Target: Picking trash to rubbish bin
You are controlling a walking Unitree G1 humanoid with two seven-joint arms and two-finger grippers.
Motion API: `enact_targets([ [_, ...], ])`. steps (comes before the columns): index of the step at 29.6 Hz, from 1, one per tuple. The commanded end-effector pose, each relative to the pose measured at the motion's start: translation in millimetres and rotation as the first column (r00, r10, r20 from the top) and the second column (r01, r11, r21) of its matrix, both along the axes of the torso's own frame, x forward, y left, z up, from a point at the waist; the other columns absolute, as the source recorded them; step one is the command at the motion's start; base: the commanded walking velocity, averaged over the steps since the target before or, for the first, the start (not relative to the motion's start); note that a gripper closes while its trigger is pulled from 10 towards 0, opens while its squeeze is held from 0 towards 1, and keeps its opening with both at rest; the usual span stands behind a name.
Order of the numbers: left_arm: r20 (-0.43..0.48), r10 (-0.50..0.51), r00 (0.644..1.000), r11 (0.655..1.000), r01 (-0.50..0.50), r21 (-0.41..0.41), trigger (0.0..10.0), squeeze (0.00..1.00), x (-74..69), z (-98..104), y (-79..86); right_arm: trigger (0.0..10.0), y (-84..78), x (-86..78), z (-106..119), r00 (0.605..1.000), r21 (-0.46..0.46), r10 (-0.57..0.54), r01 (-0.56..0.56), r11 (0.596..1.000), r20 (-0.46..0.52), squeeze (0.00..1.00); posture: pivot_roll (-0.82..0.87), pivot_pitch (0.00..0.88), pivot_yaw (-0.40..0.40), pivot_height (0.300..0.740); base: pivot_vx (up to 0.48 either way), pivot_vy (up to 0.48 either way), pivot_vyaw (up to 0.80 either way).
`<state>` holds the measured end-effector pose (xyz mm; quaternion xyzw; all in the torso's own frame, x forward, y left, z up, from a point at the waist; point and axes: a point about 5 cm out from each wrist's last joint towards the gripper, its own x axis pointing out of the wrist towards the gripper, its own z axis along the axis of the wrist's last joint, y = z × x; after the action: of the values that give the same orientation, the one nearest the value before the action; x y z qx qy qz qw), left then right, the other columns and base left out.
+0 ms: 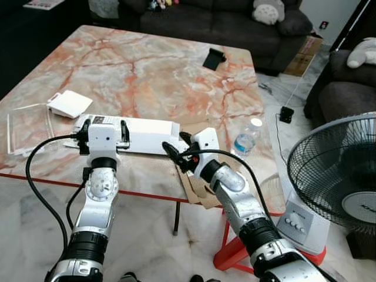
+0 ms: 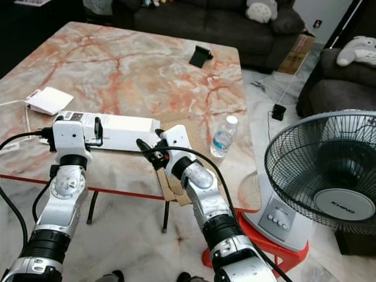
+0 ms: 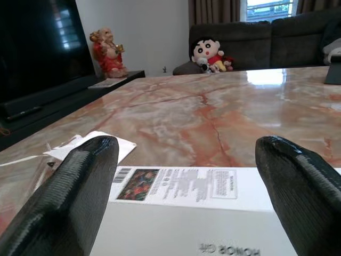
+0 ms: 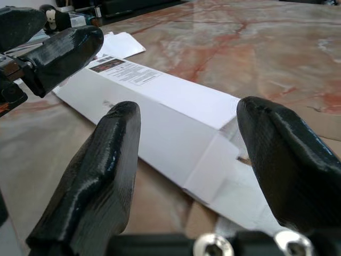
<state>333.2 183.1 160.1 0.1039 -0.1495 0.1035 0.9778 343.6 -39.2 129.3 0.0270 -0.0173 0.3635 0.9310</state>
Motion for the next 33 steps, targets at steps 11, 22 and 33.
enact_targets([
  [11, 0.007, 0.001, 1.0, 1.0, -0.001, -0.01, 10.0, 0.0, -1.0, 1.2, -6.5, 10.0, 0.6, 1.0, 12.1, 0.996, -0.019, 0.003, -0.002, 1.0, 0.088, 0.0, 0.07, 0.16, -0.138, 0.74, 0.374, 0.0, 0.2],
  [22, 0.055, -0.008, 0.998, 1.0, 0.01, -0.02, 10.0, 0.0, -3.2, 7.3, -9.1, 10.0, -0.5, 0.9, 13.4, 0.997, 0.02, 0.001, -0.003, 1.0, 0.076, 0.0, 0.07, 0.162, -0.141, 0.74, 0.289, 0.0, 0.15],
  [33, 0.065, -0.046, 0.997, 0.999, 0.048, -0.025, 10.0, 0.0, -4.8, 8.3, -15.6, 10.0, -1.6, -0.6, 13.2, 0.998, 0.039, 0.013, -0.016, 0.999, 0.061, 0.0, 0.06, 0.165, -0.142, 0.74, 0.0, 0.0, 0.0],
])
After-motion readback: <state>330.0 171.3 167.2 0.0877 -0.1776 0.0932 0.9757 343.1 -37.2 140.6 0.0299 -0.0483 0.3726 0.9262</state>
